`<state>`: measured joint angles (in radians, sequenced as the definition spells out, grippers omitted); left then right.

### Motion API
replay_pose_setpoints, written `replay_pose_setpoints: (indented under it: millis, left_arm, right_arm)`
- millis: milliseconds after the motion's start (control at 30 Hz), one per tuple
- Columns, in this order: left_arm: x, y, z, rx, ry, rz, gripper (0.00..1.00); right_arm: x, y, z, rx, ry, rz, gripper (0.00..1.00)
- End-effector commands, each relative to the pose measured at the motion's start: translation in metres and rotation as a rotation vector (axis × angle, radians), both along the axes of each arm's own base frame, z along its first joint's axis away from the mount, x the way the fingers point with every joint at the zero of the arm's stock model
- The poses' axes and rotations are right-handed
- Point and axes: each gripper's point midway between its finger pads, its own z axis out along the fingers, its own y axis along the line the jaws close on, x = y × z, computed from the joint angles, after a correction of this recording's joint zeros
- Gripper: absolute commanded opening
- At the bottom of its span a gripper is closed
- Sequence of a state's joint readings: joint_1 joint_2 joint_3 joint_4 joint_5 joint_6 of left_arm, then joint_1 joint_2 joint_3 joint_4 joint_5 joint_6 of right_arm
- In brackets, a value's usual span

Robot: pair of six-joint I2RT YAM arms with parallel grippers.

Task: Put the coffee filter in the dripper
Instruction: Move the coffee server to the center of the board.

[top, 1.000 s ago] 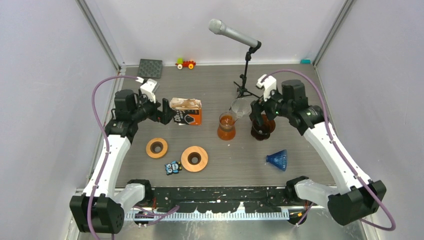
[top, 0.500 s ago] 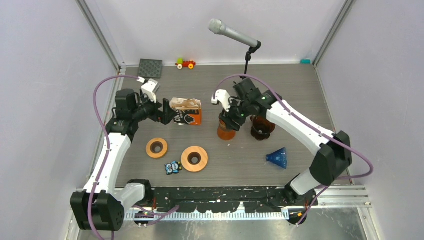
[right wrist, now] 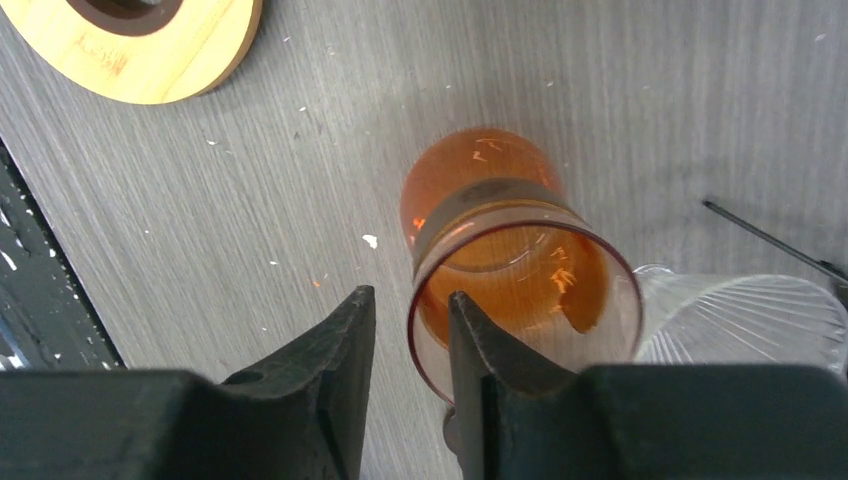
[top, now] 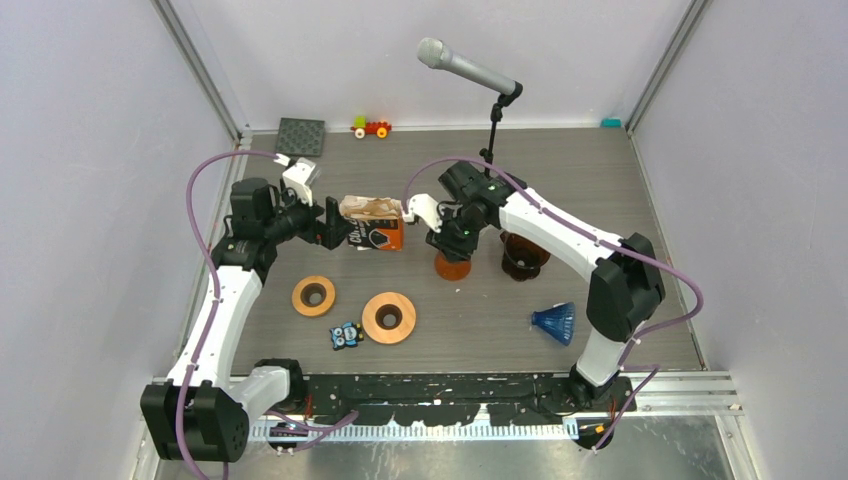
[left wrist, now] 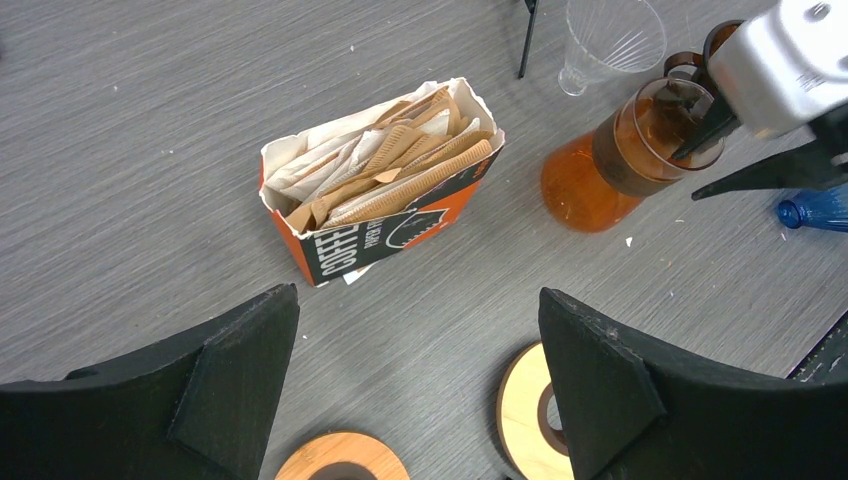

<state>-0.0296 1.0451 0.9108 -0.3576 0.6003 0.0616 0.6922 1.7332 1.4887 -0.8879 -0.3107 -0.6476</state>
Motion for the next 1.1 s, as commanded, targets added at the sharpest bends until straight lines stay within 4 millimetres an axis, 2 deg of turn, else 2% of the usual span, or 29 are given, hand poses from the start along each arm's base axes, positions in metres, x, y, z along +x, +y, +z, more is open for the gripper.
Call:
replay_pose_setpoints:
  millis: [0,167,267,433,633,700,767,800,833,900,967,1067]
  left_arm:
    - [-0.001,-0.001,0.010,-0.005,-0.039,-0.020,0.91]
    - [0.000,0.000,0.010,0.001,-0.036,-0.012,0.92]
    - [0.003,0.004,0.008,0.016,-0.012,0.006,0.96]
    - [0.005,0.011,-0.001,0.090,0.003,-0.005,0.99]
    - [-0.001,0.017,-0.028,0.187,0.032,-0.042,0.97]
    - [-0.002,0.019,-0.036,0.213,0.048,-0.047,0.97]
    - [-0.004,0.024,-0.046,0.248,0.077,-0.041,0.97]
    - [-0.004,0.028,-0.051,0.272,0.095,-0.034,0.97]
    - [-0.005,0.034,-0.056,0.306,0.114,-0.026,0.98]
    - [-0.005,0.050,-0.068,0.389,0.172,0.010,1.00]
    - [-0.007,0.069,-0.080,0.480,0.241,0.053,1.00]
    - [-0.016,0.093,-0.101,0.580,0.353,0.083,1.00]
  right_arm:
    - [-0.005,0.006,0.005,-0.025,-0.006,0.050,0.34]
    - [-0.022,0.011,0.005,-0.039,0.026,0.084,0.14]
    - [-0.033,0.012,0.009,-0.031,0.037,0.096,0.05]
    - [-0.057,0.017,0.015,-0.020,0.041,0.124,0.01]
    - [-0.079,0.023,0.007,-0.047,-0.025,0.153,0.02]
    - [-0.085,0.026,0.004,-0.046,-0.034,0.156,0.06]
    - [-0.088,0.027,0.003,-0.048,-0.040,0.149,0.16]
    - [-0.088,0.027,0.004,-0.044,-0.041,0.144,0.25]
    - [-0.088,0.028,0.007,-0.038,-0.044,0.136,0.40]
    - [-0.088,0.028,0.014,-0.020,-0.052,0.120,0.54]
    - [-0.089,0.027,0.022,0.002,-0.062,0.109,0.60]
    - [-0.092,0.025,0.035,0.039,-0.075,0.101,0.64]
